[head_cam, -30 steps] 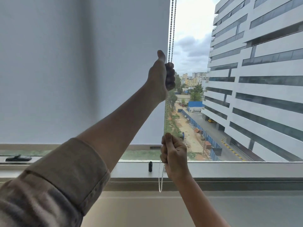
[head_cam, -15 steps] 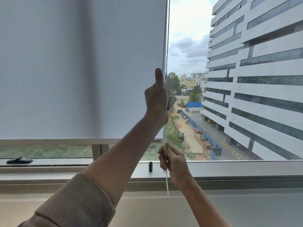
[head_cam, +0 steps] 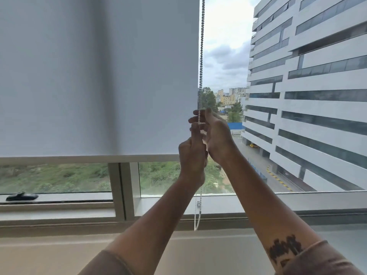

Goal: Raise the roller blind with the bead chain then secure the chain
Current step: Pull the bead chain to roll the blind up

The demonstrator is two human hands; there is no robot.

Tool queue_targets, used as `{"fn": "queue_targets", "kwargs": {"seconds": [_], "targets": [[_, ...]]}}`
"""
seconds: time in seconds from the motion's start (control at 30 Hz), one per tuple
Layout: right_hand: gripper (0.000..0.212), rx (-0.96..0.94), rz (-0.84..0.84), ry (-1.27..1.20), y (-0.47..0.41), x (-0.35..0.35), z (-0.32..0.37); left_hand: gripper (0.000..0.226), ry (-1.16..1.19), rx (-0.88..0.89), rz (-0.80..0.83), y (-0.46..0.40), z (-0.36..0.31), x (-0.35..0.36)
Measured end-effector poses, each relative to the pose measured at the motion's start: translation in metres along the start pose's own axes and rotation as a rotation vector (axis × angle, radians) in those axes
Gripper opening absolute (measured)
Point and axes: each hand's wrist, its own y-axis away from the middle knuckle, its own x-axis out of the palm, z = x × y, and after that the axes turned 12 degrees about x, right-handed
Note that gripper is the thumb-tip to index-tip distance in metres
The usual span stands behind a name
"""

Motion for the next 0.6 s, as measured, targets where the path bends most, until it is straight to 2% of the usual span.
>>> {"fn": "queue_targets", "kwargs": {"seconds": [0.1,0.27,0.43,0.6], "targets": [[0.044,-0.014,0.042,-0.016,-0.010,0.012,0.031,0.079,-0.030,0.008,-0.005,0.012,0.014,-0.007],[0.042,-0.002,0.012,-0.102,-0.020,0.030,0.071,0.085,-0.058,0.000,0.008,0.030,0.031,-0.014],[0.036,0.017,-0.013,-0.116,-0.019,0.039,0.089,0.079,-0.048,-0.026,0.018,0.043,0.047,-0.022],[0.041,-0.005,-0.096,-0.095,-0.020,0.043,0.090,0.075,-0.053,-0.041,0.022,0.053,0.061,-0.029]]}}
